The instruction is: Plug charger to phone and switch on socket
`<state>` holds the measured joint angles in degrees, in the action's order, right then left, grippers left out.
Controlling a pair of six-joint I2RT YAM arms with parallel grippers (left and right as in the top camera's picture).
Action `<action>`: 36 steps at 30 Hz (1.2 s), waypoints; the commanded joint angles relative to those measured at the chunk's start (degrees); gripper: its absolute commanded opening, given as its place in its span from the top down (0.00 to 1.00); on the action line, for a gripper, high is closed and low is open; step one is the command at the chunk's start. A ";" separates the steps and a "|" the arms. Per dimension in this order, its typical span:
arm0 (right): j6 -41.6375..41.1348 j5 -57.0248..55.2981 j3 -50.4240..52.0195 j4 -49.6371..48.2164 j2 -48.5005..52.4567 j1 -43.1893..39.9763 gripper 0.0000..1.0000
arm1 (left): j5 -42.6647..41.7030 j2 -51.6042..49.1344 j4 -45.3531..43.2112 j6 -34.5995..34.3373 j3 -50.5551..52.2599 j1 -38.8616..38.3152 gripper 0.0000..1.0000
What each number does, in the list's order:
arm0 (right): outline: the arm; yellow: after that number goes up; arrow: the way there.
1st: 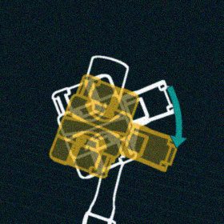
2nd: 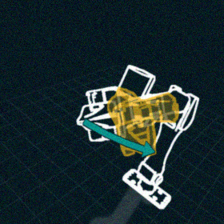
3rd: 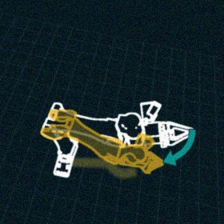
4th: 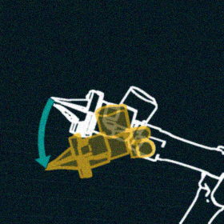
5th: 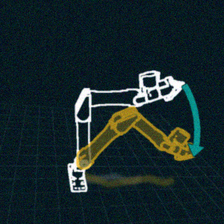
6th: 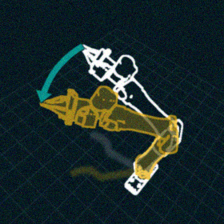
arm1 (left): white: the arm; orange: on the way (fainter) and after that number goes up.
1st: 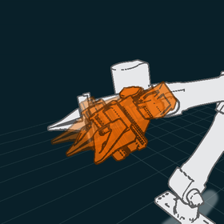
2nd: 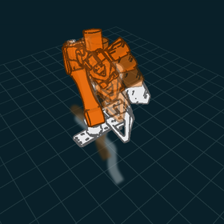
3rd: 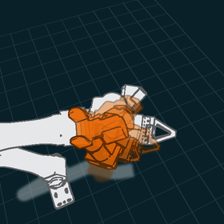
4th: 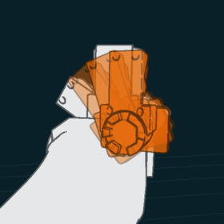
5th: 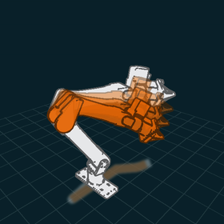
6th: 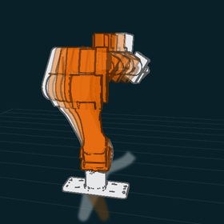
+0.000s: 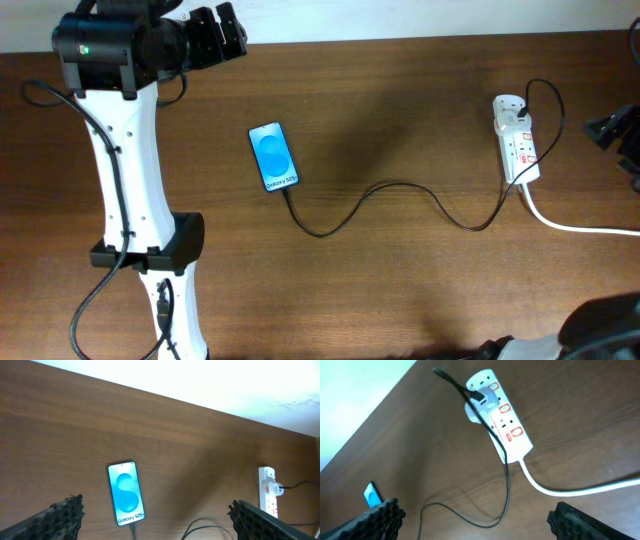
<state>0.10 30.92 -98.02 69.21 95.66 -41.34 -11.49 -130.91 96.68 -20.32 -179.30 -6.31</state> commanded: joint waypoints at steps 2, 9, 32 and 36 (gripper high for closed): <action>-1.18 1.46 0.35 -6.21 6.01 1.42 0.01 | 0.83 0.66 0.02 1.11 -0.37 0.09 0.01; -10.58 5.16 0.20 -21.70 8.13 -5.75 0.00 | 0.83 0.66 0.02 1.11 -0.37 0.09 0.01; -9.57 -10.56 0.35 -33.92 32.37 6.49 0.01 | 0.81 0.66 0.02 1.11 -0.37 0.09 0.00; -8.31 -9.31 0.37 -32.76 33.55 6.60 0.01 | 0.79 0.66 0.02 1.11 -0.37 0.09 0.01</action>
<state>-10.26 20.80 -97.60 35.79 127.70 -34.83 -11.46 -130.91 96.68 -20.32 -179.30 -6.31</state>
